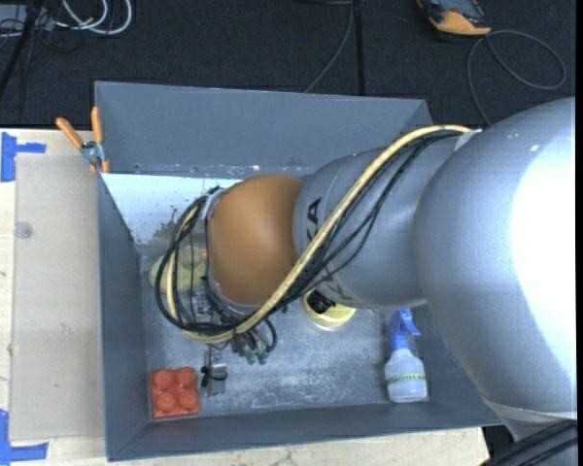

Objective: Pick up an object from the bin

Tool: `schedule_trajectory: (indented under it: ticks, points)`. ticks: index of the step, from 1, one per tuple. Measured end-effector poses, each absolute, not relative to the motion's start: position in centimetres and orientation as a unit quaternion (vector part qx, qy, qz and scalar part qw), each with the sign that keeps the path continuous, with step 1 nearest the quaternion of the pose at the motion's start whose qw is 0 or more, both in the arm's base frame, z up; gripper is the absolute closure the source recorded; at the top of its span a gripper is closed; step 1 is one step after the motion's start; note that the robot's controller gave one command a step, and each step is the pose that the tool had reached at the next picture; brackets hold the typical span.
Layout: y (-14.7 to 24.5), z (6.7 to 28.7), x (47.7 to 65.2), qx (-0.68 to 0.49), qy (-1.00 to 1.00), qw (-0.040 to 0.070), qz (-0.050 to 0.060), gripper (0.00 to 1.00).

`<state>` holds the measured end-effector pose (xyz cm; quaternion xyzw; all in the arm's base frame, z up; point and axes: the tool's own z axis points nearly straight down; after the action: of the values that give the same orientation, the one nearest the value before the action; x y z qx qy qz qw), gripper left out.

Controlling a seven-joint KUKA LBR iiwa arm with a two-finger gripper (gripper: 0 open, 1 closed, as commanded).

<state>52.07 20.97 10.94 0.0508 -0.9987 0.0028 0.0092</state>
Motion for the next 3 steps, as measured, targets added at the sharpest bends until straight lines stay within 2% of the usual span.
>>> schedule_trajectory:
  ticks: [1, 2, 3]
  points:
    - [18.3, 14.7, 49.9, 0.023, -1.0, 0.002, -0.001, 0.0]
    - [19.3, 13.5, 49.2, 0.032, -0.999, 0.004, 0.003, 0.0]
    - [24.4, 9.6, 48.2, 0.154, -0.988, 0.003, -0.001, 1.0]
